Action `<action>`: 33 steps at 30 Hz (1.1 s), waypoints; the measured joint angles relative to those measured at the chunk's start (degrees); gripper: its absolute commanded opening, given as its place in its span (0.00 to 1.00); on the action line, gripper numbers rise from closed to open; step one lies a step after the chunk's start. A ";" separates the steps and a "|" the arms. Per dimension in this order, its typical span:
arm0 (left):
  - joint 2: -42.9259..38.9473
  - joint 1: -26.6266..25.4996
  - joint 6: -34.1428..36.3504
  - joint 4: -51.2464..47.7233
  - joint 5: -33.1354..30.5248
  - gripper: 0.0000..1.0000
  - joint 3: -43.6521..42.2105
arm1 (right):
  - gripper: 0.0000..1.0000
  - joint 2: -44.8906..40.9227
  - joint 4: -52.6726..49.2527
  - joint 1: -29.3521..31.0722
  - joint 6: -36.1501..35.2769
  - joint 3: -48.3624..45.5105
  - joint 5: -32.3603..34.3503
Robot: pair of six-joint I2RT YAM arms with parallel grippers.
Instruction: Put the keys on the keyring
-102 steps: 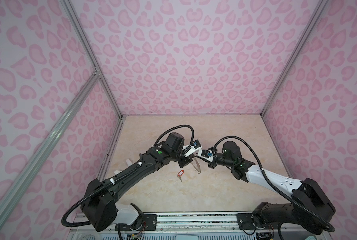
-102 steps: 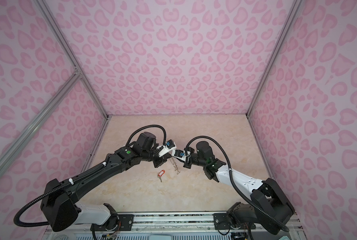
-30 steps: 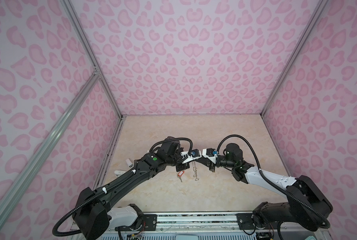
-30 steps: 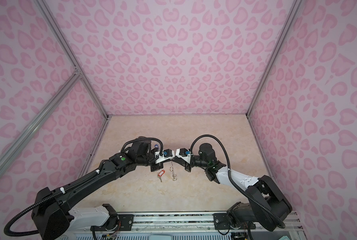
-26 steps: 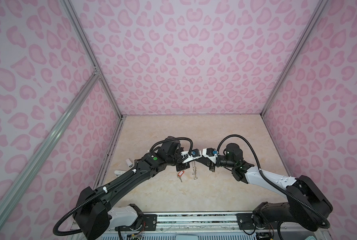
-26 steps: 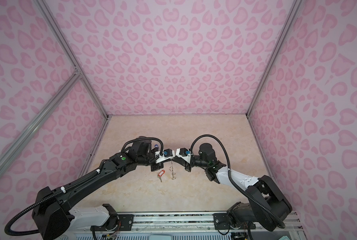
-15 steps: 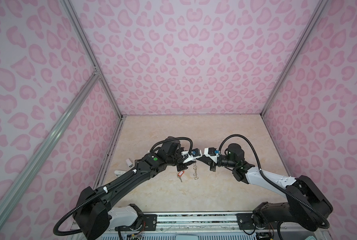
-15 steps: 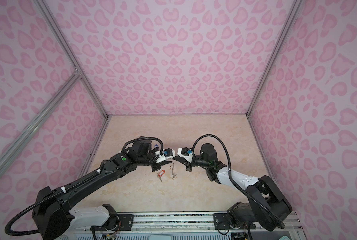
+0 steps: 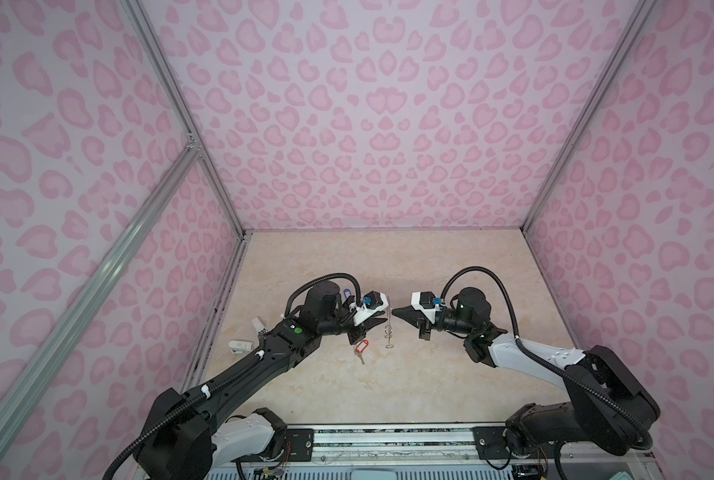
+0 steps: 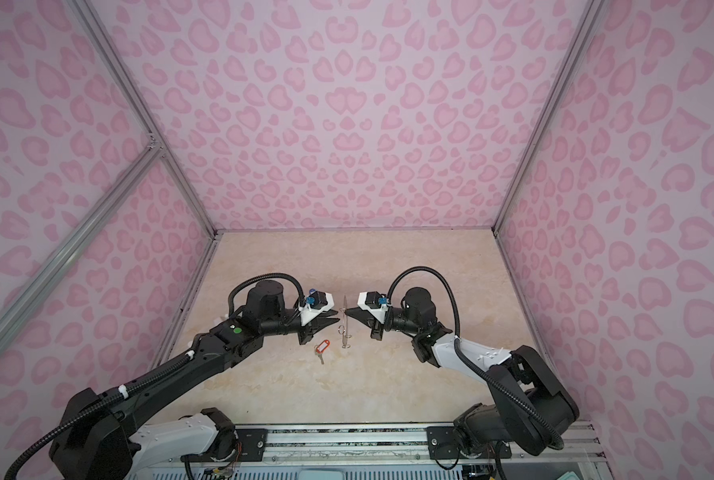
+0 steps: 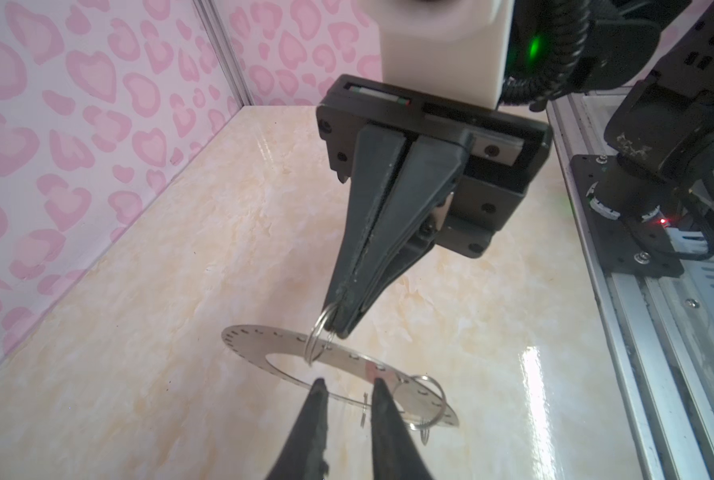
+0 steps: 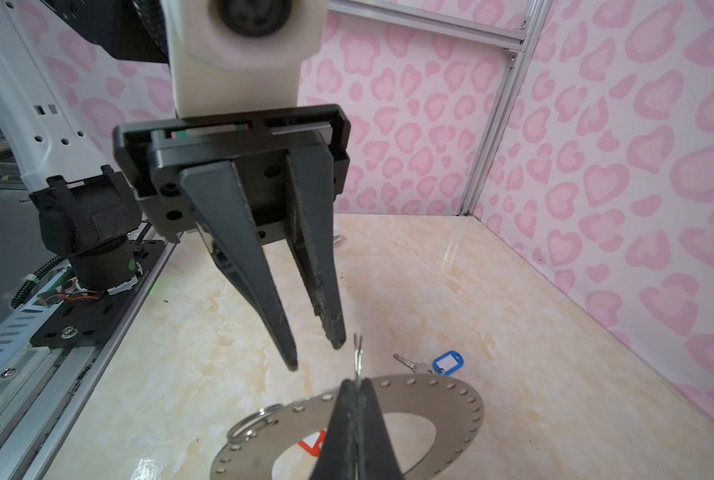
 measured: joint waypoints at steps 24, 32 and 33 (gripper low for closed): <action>1.55 1.75 -4.83 7.10 5.60 0.04 -1.49 | 0.00 -0.50 -1.01 0.72 -1.95 0.98 -1.88; 1.55 1.88 -4.17 4.68 6.71 0.04 -0.15 | 0.27 -0.55 -1.05 0.74 -2.01 1.05 -0.72; 1.55 1.84 -4.02 3.85 6.64 0.04 0.46 | 0.33 -0.72 -1.51 0.74 -2.23 1.05 -0.09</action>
